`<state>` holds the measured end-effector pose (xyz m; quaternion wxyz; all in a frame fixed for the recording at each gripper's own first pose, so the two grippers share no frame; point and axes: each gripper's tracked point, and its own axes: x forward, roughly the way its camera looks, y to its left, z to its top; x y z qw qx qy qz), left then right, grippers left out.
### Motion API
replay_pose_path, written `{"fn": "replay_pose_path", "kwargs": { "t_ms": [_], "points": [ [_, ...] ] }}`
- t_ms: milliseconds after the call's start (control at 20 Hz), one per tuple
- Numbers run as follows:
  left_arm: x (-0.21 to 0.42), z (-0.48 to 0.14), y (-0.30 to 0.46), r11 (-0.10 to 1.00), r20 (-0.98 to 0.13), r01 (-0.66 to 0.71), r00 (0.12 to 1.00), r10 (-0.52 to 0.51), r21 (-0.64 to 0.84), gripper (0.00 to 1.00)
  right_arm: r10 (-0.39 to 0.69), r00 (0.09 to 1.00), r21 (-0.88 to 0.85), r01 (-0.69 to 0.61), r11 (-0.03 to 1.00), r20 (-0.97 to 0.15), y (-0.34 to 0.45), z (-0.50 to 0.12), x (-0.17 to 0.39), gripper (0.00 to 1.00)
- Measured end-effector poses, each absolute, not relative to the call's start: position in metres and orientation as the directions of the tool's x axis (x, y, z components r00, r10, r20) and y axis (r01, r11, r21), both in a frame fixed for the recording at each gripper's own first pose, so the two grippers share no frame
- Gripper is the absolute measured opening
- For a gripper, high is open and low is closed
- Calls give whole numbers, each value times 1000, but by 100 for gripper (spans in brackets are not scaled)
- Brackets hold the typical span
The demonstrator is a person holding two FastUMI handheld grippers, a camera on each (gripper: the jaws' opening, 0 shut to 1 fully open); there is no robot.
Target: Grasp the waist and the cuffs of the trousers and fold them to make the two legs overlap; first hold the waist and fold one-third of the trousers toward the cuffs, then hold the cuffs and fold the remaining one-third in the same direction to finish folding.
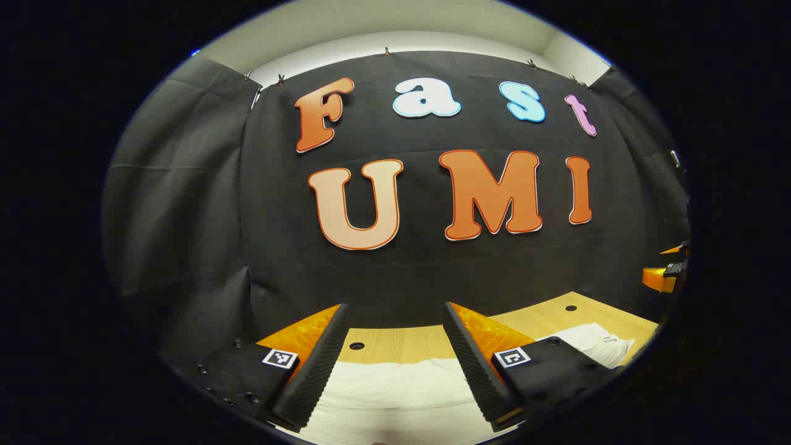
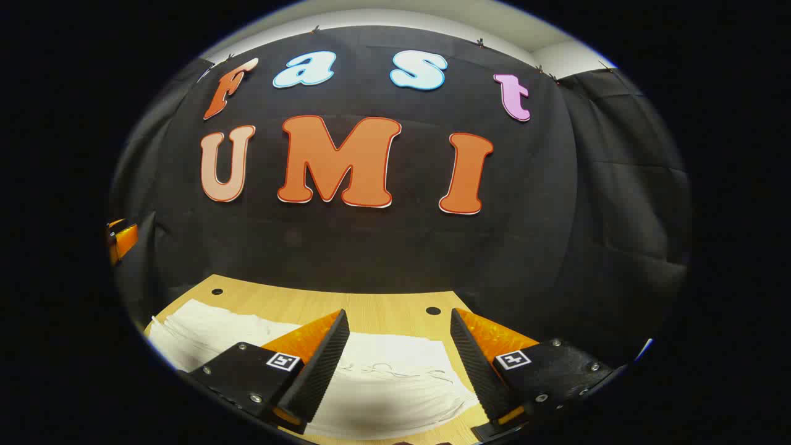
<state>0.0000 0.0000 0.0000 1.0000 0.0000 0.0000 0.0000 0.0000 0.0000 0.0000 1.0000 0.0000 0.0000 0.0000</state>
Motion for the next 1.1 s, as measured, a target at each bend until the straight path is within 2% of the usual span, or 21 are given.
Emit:
{"fn": "replay_pose_path", "kwargs": {
  "t_ms": [700,900,1100],
  "points": [
    [13,-11,22,1000,-9,6,1000,-6,-9,100,-22,999,5,23,1000,-30,18,-2,4,99],
    [18,-34,31,999,-66,25,997,-27,-39,100,-67,995,35,69,997,-68,17,-10,3,99],
    [22,-80,37,997,-192,37,980,-50,-72,100,-92,985,52,101,994,-149,9,-35,10,99]
  ]
}}
